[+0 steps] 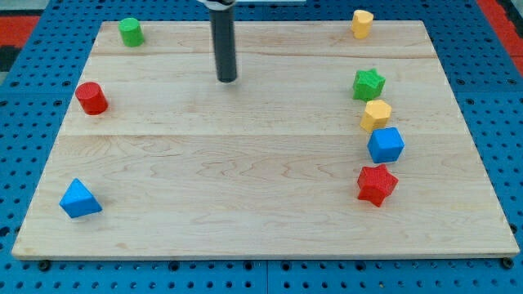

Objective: Push the green circle slightly right

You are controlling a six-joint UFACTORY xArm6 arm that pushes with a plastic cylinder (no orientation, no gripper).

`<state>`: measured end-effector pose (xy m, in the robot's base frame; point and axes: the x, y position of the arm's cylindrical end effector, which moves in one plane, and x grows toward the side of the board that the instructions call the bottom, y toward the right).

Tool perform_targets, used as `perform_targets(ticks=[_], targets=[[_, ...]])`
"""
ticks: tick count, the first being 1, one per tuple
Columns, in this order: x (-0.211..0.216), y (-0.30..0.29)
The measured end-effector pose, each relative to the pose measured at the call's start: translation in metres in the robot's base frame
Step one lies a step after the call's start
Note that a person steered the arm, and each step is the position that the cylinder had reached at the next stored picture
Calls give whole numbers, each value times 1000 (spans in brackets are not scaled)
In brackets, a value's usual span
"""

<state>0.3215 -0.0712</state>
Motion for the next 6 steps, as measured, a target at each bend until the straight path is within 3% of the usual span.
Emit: perform_targets(ticks=[3,4,5,6], targets=[[-33,-180],[-75,-200],[-78,-213],[-83,-168]])
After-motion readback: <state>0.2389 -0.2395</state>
